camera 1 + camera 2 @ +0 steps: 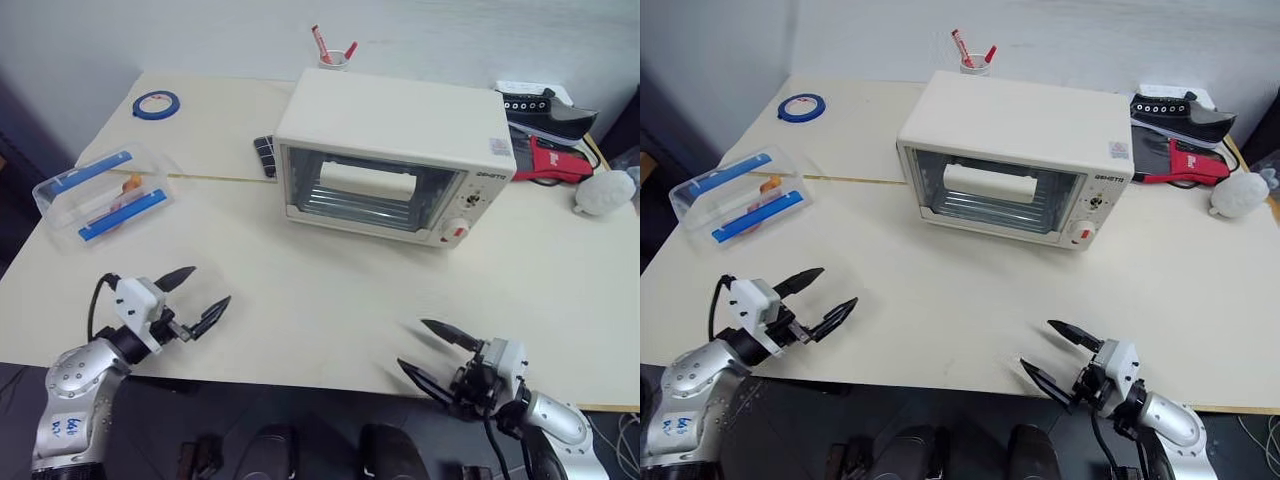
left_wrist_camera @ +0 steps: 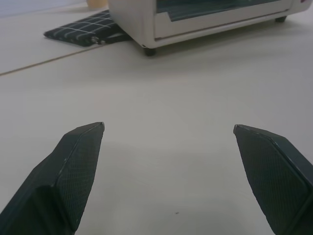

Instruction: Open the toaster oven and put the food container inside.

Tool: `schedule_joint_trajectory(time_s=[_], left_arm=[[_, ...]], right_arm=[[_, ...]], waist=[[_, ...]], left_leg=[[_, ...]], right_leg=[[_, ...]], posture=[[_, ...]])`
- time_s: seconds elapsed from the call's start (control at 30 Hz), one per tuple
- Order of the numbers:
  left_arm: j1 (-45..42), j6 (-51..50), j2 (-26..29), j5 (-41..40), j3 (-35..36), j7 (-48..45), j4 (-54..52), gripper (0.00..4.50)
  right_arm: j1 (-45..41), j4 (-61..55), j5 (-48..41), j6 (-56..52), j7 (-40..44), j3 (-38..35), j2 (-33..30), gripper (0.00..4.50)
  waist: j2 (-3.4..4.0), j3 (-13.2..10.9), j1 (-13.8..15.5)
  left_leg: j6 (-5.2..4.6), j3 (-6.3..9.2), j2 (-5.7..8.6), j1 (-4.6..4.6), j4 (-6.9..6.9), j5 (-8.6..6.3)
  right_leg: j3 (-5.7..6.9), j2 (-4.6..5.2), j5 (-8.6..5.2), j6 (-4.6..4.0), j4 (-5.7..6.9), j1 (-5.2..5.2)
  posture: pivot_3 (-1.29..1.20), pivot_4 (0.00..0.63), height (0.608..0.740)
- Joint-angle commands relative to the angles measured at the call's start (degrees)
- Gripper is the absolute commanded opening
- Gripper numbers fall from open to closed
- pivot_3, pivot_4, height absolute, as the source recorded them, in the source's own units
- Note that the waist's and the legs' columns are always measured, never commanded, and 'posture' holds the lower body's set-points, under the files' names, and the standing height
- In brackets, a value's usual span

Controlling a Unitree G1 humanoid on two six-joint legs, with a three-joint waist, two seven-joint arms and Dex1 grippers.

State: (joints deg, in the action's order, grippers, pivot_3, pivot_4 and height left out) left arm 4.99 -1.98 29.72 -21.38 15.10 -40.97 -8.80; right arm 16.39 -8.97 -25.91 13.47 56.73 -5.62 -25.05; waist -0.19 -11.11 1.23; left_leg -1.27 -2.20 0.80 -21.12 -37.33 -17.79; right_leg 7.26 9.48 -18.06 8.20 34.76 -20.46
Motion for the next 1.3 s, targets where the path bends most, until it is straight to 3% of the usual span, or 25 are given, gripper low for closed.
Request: schedule_joint_trajectory(time_s=[0.03, 0.3, 0.43, 0.63, 0.87, 1.07, 1.3], left_arm=[[-0.7, 0.0, 0.8, -0.7, -0.2, -0.9, -2.2, 4.5], [-4.8, -16.7, 7.5, -21.5, 4.4, -10.6, -6.7, 4.5], [-9.1, -18.0, 9.6, -21.3, 2.3, -13.3, -7.6, 4.5], [-13.2, -17.2, 7.9, -20.5, 0.6, -13.2, -7.7, 4.5], [-11.2, -16.3, 6.8, -19.0, 0.5, -12.6, -8.5, 4.5], [-10.3, -16.1, 6.6, -19.3, 1.6, -11.9, -8.6, 4.5], [-10.8, -17.7, 6.3, -21.5, 1.5, -11.9, -9.5, 4.5]], right_arm=[[-0.6, -1.6, -1.7, 0.5, 0.0, -0.9, 0.0, 4.45], [-12.2, -11.6, -11.2, -17.6, -10.4, -2.1, -2.3, 4.45], [-24.0, -12.8, -11.4, -25.6, -16.5, 0.2, -1.8, 4.45], [-35.6, -8.1, -6.5, -29.0, -22.5, 1.0, 0.1, 4.45], [-38.5, -9.8, -7.6, -31.8, -22.0, 1.5, 0.7, 4.45], [-34.0, -14.4, -10.1, -35.9, -19.3, 2.0, -1.3, 4.45], [-37.3, -9.4, -7.2, -34.5, -21.7, -1.0, -1.4, 4.45]], waist=[[0.0, 0.0, 0.0], [0.11, -0.1, -0.2], [0.12, -0.1, 0.0], [0.14, -0.1, 0.0], [0.14, -0.1, -0.4], [0.14, -0.1, -0.5], [0.14, -0.1, -0.7]], left_leg=[[0.02, -0.01, -0.02, 0.0, 0.0, -0.01], [0.09, 0.0, -0.14, -0.05, -0.09, -0.06], [0.09, 0.01, -0.14, -0.08, -0.11, -0.05], [0.09, -0.06, -0.14, -0.18, -0.11, -0.05], [0.02, -0.18, -0.14, -0.19, -0.33, -0.07], [0.02, -0.14, -0.16, -0.21, -0.23, -0.11], [0.0, -0.18, -0.16, -0.27, -0.31, -0.12]], right_leg=[[-0.01, -0.02, 0.0, 0.0, -0.01, -0.01], [-0.03, -0.06, 0.04, -0.09, 0.01, -0.07], [-0.01, -0.1, 0.04, -0.1, 0.01, -0.09], [-0.01, -0.16, 0.04, -0.1, -0.05, -0.16], [-0.08, -0.16, 0.05, -0.1, 0.13, -0.16], [-0.05, -0.16, 0.05, -0.11, 0.0, -0.18], [-0.08, -0.16, 0.05, -0.11, 0.04, -0.21]], posture=[[0.0, 0.15, 0.74], [0.0, 0.15, 0.74], [0.0, 0.15, 0.74], [0.0, 0.15, 0.74], [0.0, 0.15, 0.74], [0.0, 0.15, 0.74], [0.0, 0.15, 0.74]])
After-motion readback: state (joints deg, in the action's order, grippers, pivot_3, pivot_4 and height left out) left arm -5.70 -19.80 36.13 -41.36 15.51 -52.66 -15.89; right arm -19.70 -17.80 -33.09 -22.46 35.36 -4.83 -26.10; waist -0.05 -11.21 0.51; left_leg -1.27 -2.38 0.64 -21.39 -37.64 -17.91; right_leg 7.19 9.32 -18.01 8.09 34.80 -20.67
